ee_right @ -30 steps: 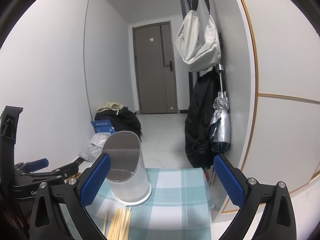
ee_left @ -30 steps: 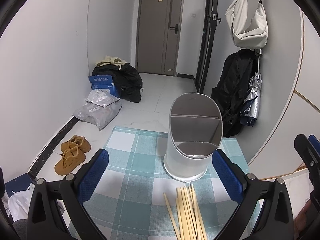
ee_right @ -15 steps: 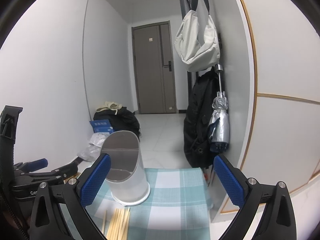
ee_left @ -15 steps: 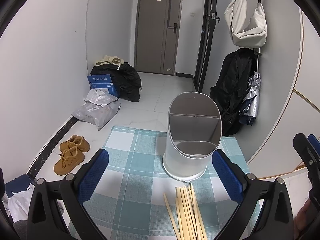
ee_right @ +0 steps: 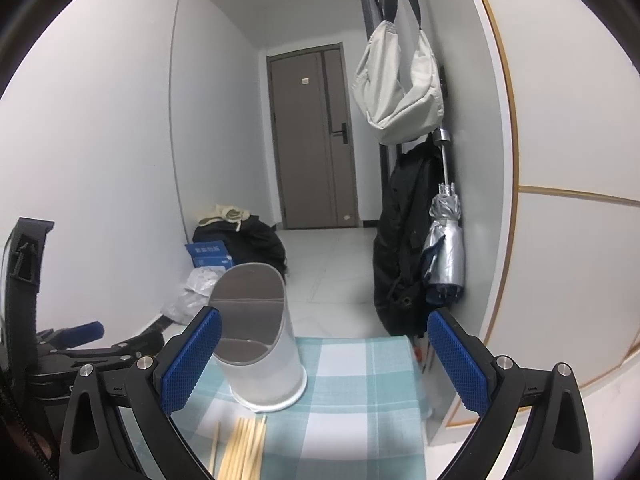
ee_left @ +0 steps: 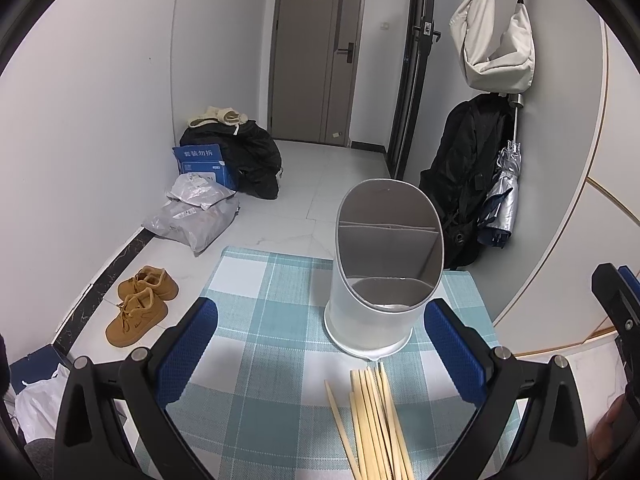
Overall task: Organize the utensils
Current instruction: 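Lower the left and right grippers onto the chopstick bundle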
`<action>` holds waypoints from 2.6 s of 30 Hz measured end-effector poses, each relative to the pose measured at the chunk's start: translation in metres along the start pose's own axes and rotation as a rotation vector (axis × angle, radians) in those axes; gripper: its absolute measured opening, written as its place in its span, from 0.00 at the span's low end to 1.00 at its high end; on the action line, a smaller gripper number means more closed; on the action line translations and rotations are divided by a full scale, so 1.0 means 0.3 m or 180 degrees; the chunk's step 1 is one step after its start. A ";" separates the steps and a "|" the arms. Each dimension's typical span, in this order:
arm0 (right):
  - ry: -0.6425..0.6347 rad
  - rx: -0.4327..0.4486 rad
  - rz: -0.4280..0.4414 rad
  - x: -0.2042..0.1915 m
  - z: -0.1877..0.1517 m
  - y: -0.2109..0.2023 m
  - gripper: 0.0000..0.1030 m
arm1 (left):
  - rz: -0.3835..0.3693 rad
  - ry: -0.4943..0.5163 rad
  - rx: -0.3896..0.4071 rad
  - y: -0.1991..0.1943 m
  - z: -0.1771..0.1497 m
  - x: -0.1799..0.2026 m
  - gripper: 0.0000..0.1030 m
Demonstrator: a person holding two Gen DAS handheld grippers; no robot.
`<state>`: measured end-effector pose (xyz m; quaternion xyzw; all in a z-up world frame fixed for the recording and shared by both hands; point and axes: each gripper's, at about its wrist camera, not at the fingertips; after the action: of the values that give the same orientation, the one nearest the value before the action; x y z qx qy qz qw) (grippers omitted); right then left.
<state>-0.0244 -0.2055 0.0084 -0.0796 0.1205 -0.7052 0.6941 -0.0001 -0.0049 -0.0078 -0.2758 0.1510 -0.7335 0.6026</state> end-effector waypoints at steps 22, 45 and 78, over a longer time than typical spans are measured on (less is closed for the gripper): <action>-0.0122 -0.0364 0.0026 -0.020 -0.032 0.097 1.00 | 0.0158 -0.0685 -0.1651 0.305 -0.174 -0.191 0.97; -0.0032 -0.0928 0.0373 0.025 -0.063 0.236 1.00 | 0.0293 -0.0367 -0.2079 0.376 -0.217 -0.084 0.28; -0.0216 -0.2701 0.0807 -0.217 -0.380 0.510 0.36 | -0.0458 -0.0911 -0.1163 0.253 -0.008 -0.218 0.00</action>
<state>0.0922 -0.1347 -0.1403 -0.3652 0.3852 -0.4996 0.6846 0.0671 0.0409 -0.0663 -0.4914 0.1742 -0.6885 0.5042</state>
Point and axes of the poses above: each gripper's, at about its wrist camera, not at the fingertips, and y roughly the way its jaws point, x to its right, z to its top, and after that the axes turned 12 degrees about -z, right-handed
